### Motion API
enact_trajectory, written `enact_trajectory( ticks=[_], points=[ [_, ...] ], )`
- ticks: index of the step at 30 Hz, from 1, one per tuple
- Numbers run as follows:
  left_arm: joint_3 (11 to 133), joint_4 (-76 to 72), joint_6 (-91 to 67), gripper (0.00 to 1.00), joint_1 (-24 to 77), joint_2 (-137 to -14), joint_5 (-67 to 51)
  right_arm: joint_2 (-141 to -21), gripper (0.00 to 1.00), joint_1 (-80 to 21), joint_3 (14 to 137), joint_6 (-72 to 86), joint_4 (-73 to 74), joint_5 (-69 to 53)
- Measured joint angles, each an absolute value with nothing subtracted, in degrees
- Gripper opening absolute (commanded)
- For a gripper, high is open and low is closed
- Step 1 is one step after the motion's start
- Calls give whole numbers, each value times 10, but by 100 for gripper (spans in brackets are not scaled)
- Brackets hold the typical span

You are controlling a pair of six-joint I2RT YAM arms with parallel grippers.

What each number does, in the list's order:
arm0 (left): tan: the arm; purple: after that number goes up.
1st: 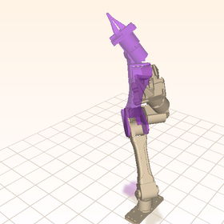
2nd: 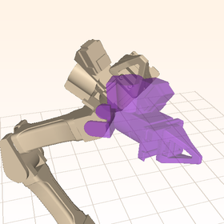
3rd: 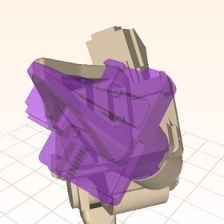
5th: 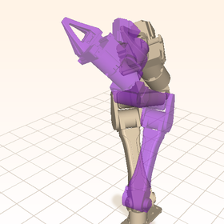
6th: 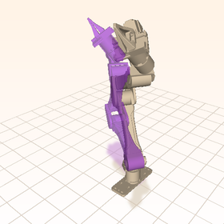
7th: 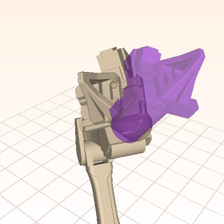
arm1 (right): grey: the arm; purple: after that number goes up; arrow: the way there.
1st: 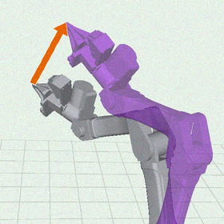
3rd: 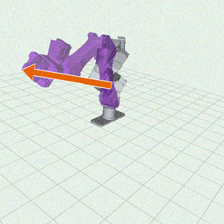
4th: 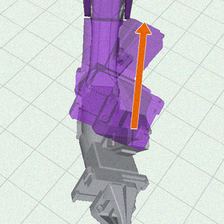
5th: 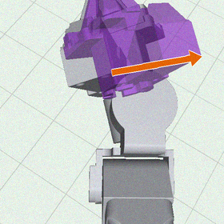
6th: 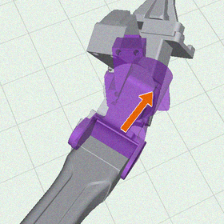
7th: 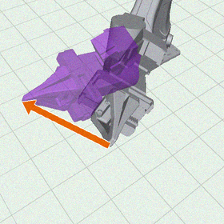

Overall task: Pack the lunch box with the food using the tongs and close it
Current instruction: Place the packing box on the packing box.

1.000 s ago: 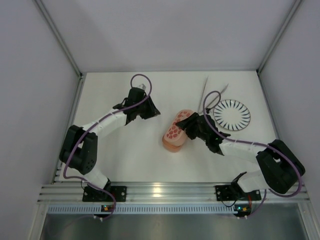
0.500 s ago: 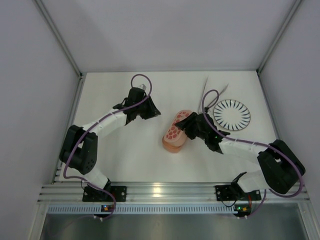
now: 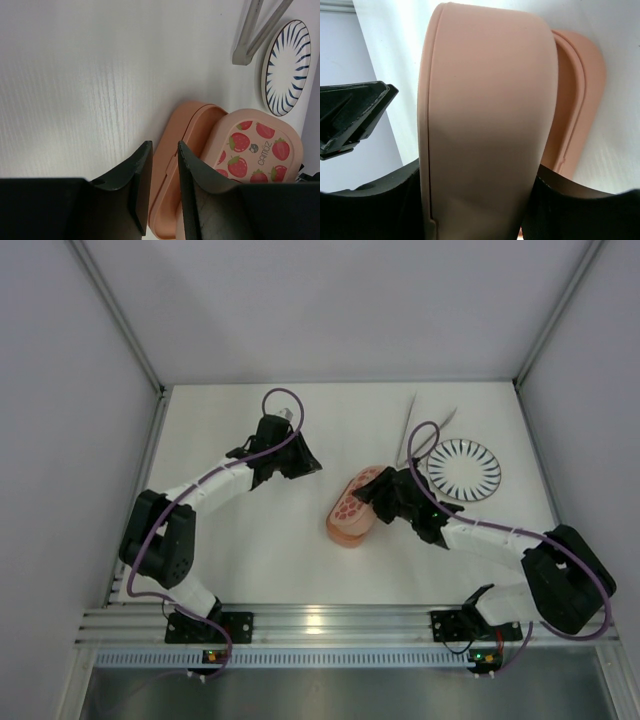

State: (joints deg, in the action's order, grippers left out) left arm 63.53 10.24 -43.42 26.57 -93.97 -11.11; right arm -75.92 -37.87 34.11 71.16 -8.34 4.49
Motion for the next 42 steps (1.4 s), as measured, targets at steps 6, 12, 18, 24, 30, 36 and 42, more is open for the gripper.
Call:
enact_trajectory(
  ticks=[6,12,18,24,30,36,42],
  points=[
    [635,102,-436,33,266,-943,-111,-744,60,-379,328,711,-72,40],
    [635,101,-436,33,266,-943,-111,-728,61,-379,321,712,-68,35],
    [635,100,-436,33,266,-943,-111,-715,62,-379,321,710,-57,32],
    [635,99,-438,33,266,-943,-111,-701,62,-379,321,704,-21,31],
    [635,99,-441,33,267,-943,-114,-680,63,-379,321,695,12,31],
    [635,97,-446,33,269,-943,-117,-652,63,-379,321,684,52,34],
    [635,90,-450,33,271,-943,-121,-646,63,-379,324,669,72,36]
  ],
)
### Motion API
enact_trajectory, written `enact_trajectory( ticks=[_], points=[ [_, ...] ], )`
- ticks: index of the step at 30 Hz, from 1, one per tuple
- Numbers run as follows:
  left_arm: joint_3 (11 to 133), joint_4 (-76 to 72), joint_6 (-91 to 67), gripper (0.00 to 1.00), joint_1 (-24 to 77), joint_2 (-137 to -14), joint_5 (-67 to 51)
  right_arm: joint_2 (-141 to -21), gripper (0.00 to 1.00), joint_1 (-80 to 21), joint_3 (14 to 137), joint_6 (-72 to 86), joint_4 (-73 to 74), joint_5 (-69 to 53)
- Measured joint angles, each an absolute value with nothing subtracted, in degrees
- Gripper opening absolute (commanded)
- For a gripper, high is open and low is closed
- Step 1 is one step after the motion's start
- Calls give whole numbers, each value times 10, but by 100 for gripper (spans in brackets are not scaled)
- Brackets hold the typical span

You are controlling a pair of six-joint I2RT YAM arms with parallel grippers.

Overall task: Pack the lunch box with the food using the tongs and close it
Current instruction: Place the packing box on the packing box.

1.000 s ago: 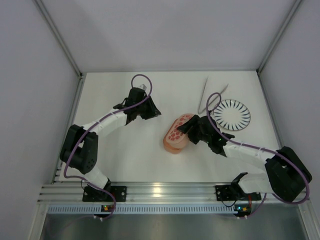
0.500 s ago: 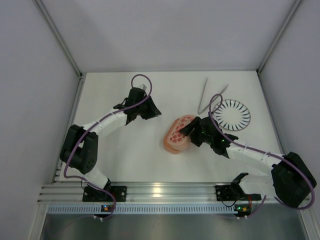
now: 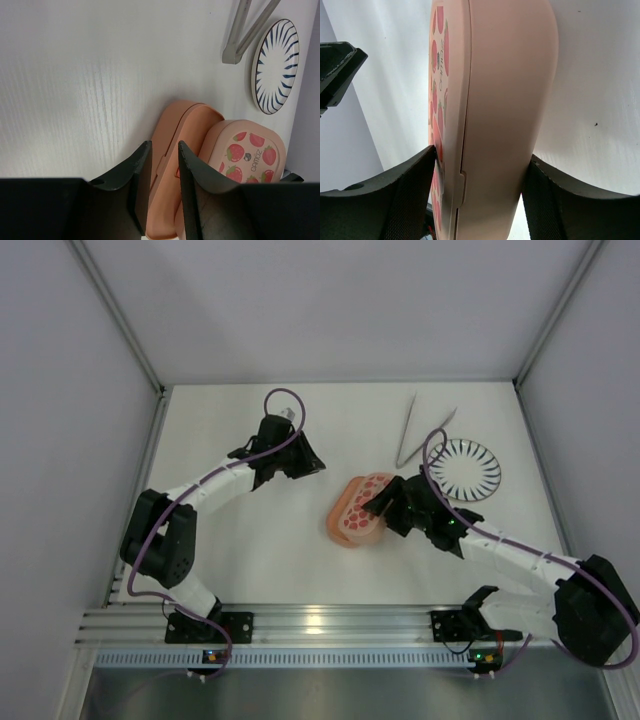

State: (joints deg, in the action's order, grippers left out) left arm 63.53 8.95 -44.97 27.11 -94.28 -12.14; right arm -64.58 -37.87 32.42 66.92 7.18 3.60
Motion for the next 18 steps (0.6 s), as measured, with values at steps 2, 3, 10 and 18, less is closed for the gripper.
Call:
enact_trajectory(
  ticks=[2,3,10,18],
  points=[
    [635,88,-451,33,271,-943,-122,-650,63,-379,330,664,76,36],
    [635,86,-451,33,271,-943,-122,-653,63,-379,333,661,77,35],
    [635,79,-451,33,271,-943,-123,-681,63,-379,354,646,81,30],
    [635,75,-451,33,271,-955,-125,-714,63,-379,369,641,70,15]
  ],
)
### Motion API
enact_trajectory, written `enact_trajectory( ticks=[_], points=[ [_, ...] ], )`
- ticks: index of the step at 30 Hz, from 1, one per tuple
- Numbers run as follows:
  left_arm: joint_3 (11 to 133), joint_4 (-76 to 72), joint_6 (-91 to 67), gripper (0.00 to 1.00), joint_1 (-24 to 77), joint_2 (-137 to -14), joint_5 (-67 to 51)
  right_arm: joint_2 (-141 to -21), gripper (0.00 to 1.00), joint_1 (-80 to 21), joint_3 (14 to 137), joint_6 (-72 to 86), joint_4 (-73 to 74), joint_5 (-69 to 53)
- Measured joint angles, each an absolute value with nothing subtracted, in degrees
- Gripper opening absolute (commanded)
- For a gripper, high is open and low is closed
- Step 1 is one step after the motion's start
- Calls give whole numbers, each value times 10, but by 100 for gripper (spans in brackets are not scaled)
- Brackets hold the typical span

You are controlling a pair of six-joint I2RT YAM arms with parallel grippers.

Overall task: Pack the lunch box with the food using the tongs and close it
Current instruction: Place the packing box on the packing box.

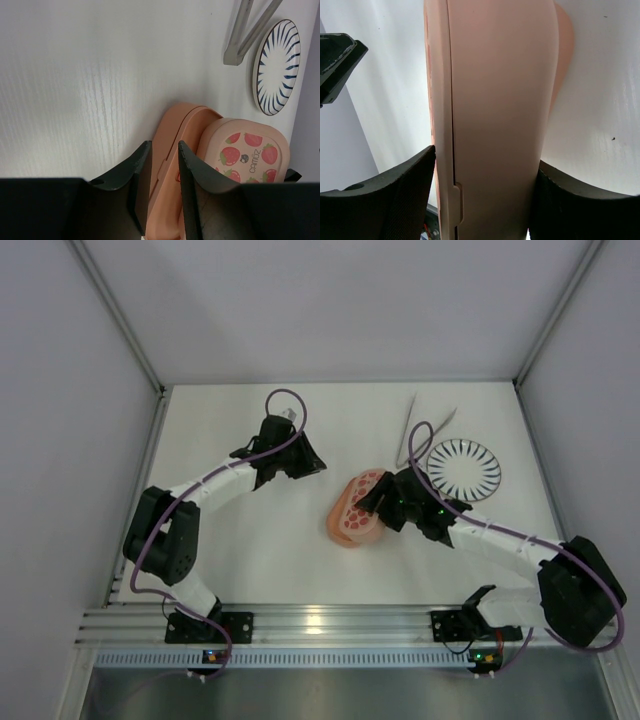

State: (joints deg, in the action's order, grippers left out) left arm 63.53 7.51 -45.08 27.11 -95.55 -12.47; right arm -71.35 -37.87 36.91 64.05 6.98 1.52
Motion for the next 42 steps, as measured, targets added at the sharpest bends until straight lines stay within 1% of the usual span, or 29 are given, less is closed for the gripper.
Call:
enact_trajectory(
  ticks=[27,32,34,36,37,41,42],
  points=[
    [635,70,-451,33,271,-955,-128,-695,69,-377,361,635,94,15],
    [635,67,-453,33,272,-958,-131,-703,68,-377,364,632,93,13],
    [635,65,-455,33,272,-962,-130,-709,66,-377,365,632,88,10],
    [631,64,-456,33,272,-963,-130,-713,61,-377,364,635,81,6],
    [629,64,-457,33,272,-963,-130,-713,54,-377,364,637,77,3],
    [622,60,-459,33,272,-967,-130,-711,40,-377,350,653,44,-9],
    [621,60,-459,33,272,-969,-130,-708,38,-377,346,656,39,-10]
  ],
)
